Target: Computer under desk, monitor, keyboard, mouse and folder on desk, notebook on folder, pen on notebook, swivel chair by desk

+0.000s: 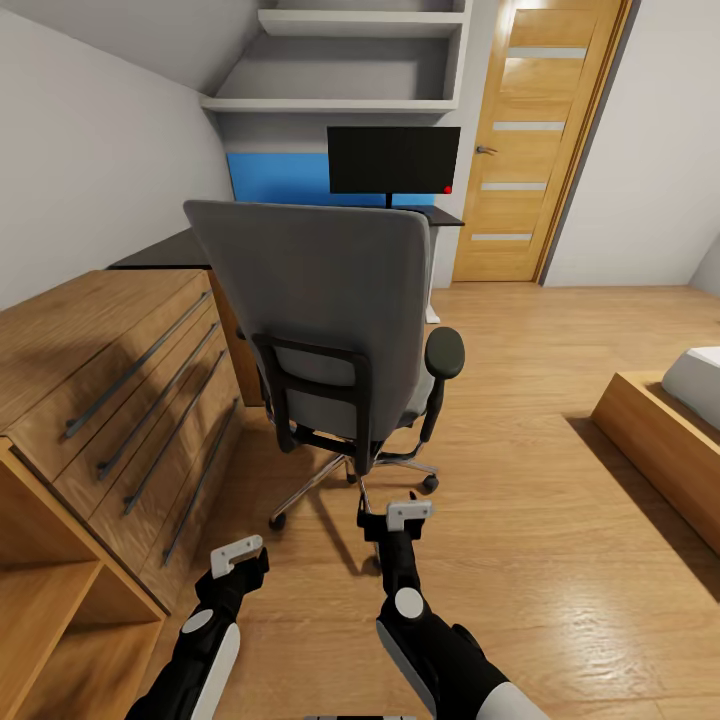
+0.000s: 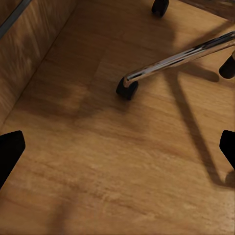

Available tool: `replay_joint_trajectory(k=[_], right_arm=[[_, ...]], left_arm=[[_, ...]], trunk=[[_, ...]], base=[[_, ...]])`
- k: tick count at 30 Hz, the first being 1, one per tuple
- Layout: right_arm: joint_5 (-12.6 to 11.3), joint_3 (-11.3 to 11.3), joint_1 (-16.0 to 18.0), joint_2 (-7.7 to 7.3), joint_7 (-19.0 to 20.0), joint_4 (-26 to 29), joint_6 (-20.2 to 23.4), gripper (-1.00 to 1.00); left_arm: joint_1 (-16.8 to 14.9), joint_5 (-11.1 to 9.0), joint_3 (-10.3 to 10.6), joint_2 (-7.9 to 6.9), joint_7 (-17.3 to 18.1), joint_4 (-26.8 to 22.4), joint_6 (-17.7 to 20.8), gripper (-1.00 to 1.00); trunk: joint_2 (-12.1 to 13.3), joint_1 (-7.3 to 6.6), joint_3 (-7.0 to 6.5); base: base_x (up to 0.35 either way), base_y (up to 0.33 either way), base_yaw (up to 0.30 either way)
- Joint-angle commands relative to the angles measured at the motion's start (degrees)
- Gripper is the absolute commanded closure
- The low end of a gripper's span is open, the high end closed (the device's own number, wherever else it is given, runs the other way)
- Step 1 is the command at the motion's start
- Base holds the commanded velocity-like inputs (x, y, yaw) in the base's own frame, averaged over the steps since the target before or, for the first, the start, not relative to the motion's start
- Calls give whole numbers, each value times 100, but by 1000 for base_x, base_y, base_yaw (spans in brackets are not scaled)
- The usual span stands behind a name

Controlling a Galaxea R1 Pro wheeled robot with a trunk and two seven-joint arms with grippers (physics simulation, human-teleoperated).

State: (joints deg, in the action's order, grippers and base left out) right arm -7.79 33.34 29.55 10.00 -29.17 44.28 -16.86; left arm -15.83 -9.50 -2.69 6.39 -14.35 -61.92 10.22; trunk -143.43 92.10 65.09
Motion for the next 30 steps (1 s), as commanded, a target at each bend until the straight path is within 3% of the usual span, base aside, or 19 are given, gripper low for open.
replay_joint_trajectory(k=[1,7,17,30], right_arm=[[-38,20,7,0,-20,-8,-72,-100],[31,22,7,0,-26,-14,-167,-100],[43,17,7,0,-27,-28,-193,-100],[18,-6,7,0,-25,-40,-193,-100]], left_arm=[[0,-52,-4,2,-17,-11,24,-100],[-2,-46,-4,3,-12,-6,24,-100],[-5,-36,-2,-6,-13,2,24,-100],[-1,-35,5,-6,-15,5,24,-100]], trunk=[[-2,-1,5],[-2,-1,5],[-2,-1,5],[-2,-1,5]], base=[[0,0,0],[10,0,0],[181,0,0],[26,0,0]])
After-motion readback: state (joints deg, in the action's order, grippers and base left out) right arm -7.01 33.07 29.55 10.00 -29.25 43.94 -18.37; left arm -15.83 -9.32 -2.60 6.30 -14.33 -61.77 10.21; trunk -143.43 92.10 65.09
